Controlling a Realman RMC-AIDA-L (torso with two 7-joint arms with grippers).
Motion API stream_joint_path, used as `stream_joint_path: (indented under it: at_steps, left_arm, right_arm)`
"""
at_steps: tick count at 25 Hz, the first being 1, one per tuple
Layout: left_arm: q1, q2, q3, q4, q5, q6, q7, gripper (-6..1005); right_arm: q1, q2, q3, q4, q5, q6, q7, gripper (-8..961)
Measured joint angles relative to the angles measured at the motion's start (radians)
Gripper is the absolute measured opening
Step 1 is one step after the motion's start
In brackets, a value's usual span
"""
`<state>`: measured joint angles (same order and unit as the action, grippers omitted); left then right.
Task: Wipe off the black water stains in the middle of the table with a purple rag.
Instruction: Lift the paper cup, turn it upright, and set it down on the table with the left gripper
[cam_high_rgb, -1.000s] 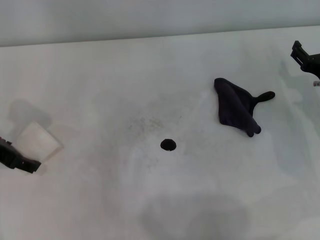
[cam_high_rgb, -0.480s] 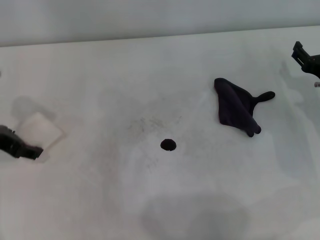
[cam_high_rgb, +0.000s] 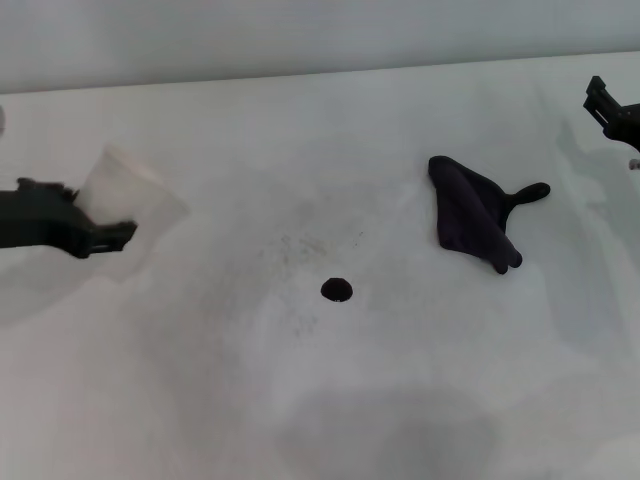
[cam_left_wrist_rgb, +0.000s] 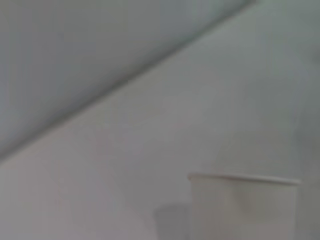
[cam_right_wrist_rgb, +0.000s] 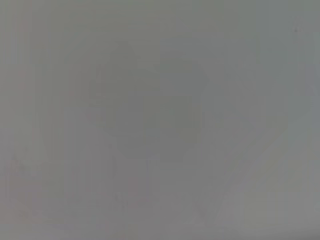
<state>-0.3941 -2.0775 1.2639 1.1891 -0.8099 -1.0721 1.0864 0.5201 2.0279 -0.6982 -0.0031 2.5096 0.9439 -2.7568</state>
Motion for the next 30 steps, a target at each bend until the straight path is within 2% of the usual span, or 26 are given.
stream_joint_path:
  at_steps: [3, 6, 9, 13, 14, 15, 18, 19, 23, 30]
  left_arm:
    - [0.049, -0.001, 0.041, -0.031, -0.133, 0.091, 0.127, 660]
    - [0.099, -0.002, 0.071, -0.123, -0.373, 0.175, 0.332, 660]
    - [0.123, -0.002, 0.072, -0.266, -0.673, 0.2, 0.572, 661]
    - [0.13, -0.002, 0.073, -0.508, -1.123, 0.164, 0.972, 661]
    - [0.13, -0.002, 0.073, -0.508, -1.123, 0.164, 0.972, 661]
    - [0.117, -0.004, 0.075, -0.637, -1.318, 0.119, 1.167, 662]
    - [0.086, -0.009, 0.078, -0.799, -1.498, 0.045, 1.37, 662]
    - [0.052, -0.011, 0.078, -0.905, -1.582, 0.001, 1.463, 662]
    - [0.01, -0.014, 0.078, -1.02, -1.656, -0.016, 1.497, 663]
    - [-0.011, -0.021, 0.078, -1.083, -1.725, 0.009, 1.495, 664]
  right_arm:
    - [-0.002, 0.0, -0.001, 0.001, 0.0, 0.0, 0.0, 858]
    - [-0.006, 0.0, -0.001, 0.001, 0.0, 0.002, 0.0, 858]
    - [-0.009, 0.0, -0.001, 0.001, 0.0, 0.007, 0.0, 858]
    - [-0.011, -0.001, -0.001, 0.002, 0.0, 0.009, 0.0, 858]
    - [-0.011, -0.001, -0.001, 0.002, 0.0, 0.009, 0.0, 858]
    - [-0.011, -0.001, -0.001, 0.001, 0.0, 0.01, 0.0, 858]
    - [-0.01, -0.002, -0.001, -0.002, 0.0, 0.01, 0.0, 858]
    - [-0.009, -0.002, -0.001, -0.003, 0.0, 0.01, 0.0, 858]
    - [-0.003, -0.002, -0.001, -0.004, -0.001, 0.01, 0.0, 858]
    - [-0.001, -0.002, -0.001, -0.003, -0.002, 0.01, 0.0, 858]
